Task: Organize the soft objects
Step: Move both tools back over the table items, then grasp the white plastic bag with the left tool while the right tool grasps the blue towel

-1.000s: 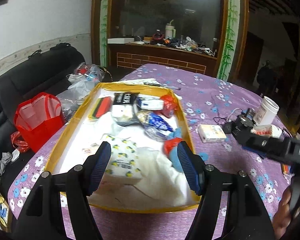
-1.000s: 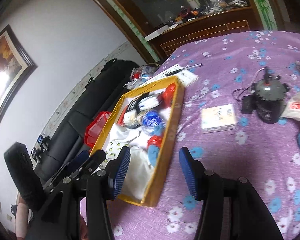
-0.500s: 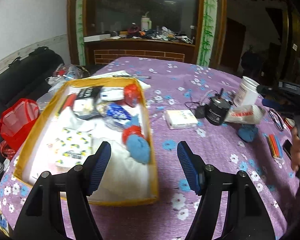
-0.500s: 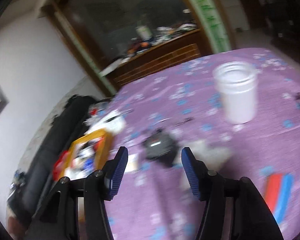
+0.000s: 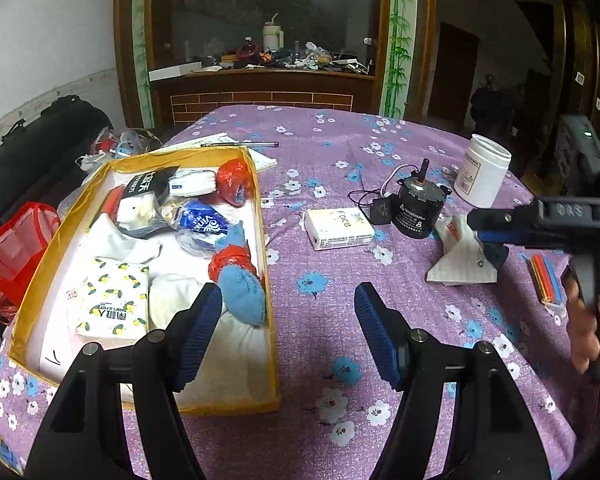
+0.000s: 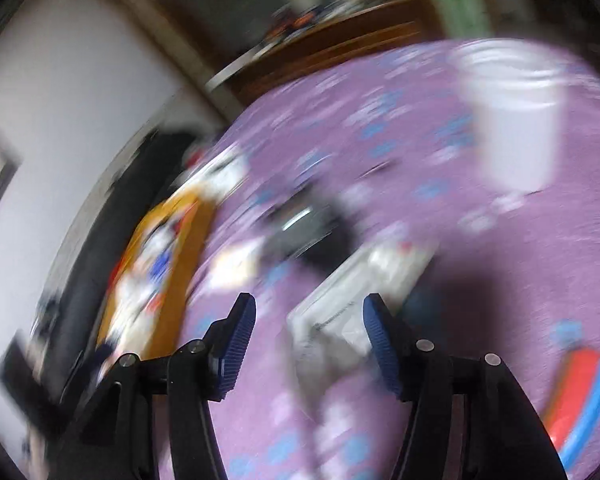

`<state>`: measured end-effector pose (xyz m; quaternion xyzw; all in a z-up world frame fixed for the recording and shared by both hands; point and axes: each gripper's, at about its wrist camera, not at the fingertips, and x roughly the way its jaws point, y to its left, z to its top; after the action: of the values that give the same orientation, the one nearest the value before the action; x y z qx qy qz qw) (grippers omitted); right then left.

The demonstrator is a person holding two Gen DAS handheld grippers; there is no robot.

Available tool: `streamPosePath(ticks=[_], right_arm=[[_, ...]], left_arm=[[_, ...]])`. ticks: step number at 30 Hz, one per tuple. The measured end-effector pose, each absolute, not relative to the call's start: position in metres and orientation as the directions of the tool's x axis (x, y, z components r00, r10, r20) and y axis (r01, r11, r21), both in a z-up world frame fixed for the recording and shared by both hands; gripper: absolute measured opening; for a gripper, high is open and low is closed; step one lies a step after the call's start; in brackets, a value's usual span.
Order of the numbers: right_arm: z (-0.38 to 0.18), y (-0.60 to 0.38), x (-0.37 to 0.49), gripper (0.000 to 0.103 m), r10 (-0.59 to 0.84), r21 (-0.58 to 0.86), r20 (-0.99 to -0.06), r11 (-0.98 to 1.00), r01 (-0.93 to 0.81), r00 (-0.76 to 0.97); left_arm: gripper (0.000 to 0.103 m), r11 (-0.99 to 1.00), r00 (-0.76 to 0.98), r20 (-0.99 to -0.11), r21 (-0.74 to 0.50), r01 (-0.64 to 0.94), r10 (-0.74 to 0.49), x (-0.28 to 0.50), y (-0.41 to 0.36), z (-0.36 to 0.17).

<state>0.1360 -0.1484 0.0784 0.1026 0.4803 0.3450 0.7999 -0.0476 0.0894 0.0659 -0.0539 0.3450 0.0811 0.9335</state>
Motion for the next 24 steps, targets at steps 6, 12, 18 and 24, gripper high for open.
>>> streamPosePath(ticks=[6, 12, 18, 24], right_arm=[[0.085, -0.149, 0.126, 0.061, 0.565, 0.401, -0.732, 0.808, -0.431, 0.38], [0.09, -0.169, 0.134, 0.061, 0.579, 0.473, -0.714, 0.813, -0.34, 0.393], [0.092, -0.208, 0.145, 0.069, 0.526, 0.48, -0.703, 0.847, -0.228, 0.478], [0.085, -0.218, 0.153, 0.069, 0.519, 0.49, -0.701, 0.849, -0.2, 0.489]], left_arm=[[0.068, 0.979, 0.748, -0.652, -0.046, -0.197, 0.12, -0.047, 0.092, 0.065], [0.068, 0.982, 0.744, -0.664, -0.078, -0.169, 0.075, -0.043, 0.091, 0.066], [0.068, 0.983, 0.693, -0.703, -0.178, 0.044, -0.158, -0.013, 0.05, 0.076], [0.077, 0.965, 0.624, -0.736, -0.191, 0.179, -0.262, 0.031, -0.008, 0.081]])
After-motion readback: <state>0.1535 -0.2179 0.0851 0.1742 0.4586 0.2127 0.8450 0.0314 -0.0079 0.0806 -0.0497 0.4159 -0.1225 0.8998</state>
